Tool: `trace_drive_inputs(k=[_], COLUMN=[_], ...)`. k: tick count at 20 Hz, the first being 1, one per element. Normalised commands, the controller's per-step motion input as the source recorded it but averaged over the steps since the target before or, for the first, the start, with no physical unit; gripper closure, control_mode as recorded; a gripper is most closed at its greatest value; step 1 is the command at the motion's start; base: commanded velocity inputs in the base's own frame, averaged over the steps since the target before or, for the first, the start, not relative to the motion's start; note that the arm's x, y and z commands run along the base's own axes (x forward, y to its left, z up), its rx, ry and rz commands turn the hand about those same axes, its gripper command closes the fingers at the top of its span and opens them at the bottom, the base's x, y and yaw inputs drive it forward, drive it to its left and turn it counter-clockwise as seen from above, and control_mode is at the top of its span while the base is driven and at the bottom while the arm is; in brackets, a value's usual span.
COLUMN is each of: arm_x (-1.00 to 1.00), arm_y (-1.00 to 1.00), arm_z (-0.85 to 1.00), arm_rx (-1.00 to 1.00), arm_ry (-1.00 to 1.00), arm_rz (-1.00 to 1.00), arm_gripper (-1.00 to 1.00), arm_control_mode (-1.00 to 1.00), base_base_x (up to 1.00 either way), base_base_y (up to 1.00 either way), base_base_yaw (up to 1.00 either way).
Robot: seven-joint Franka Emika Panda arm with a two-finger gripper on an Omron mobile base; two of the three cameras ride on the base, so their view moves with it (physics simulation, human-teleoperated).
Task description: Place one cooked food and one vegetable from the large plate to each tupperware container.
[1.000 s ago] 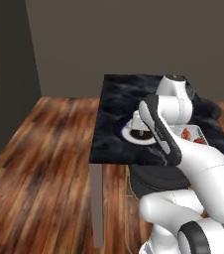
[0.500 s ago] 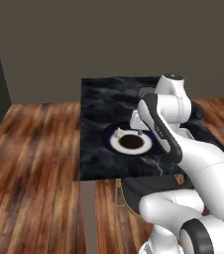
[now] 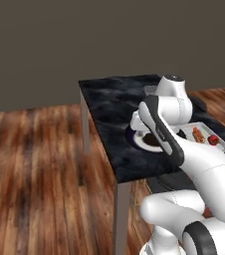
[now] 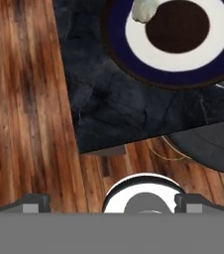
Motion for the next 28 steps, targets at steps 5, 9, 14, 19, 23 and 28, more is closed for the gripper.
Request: trace_drive_inputs(k=[5,9,14,19,23,28], arm_x=[0.0,0.0,0.0,0.0,0.0,0.0], arm_y=[0.0,0.0,0.0,0.0,0.0,0.0], arm_z=[0.0,0.0,0.0,0.0,0.0,0.0], arm_rx=[0.0,0.0,0.0,0.0,0.0,0.0], arm_ry=[0.0,0.0,0.0,0.0,0.0,0.0], arm_rz=[0.0,0.0,0.0,0.0,0.0,0.0], arm_gripper=[-1.0,-1.0,-1.0,-1.0,-1.0,-1.0], arm_control_mode=[1.0,1.0,1.0,1.0,1.0,1.0], base_base_x=[0.02,0.43,0.5,0.21,0.33,0.15], base_base_y=[-0.51,-0.29,0.06,0.0,0.03,0.33], base_base_yaw=[-0.12,-0.22,-0.16,-0.14,-0.35,-0.21])
